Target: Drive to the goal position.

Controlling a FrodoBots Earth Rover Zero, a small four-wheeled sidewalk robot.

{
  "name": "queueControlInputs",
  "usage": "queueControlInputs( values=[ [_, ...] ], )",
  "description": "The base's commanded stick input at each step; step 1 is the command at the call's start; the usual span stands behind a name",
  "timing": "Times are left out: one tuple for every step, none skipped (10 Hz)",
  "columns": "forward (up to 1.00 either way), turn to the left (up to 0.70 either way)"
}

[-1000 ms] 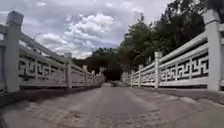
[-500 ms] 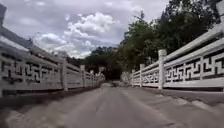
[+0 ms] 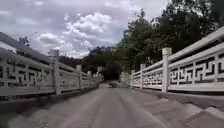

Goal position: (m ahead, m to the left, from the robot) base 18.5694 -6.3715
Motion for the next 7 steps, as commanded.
queueControlInputs(
  values=[
    [0.70, 0.00],
    [0.70, 0.00],
    [0.70, 0.00],
    [0.70, 0.00],
    [0.70, 0.00],
    [0.70, 0.00],
    [0.70, 0.00]
  ],
)
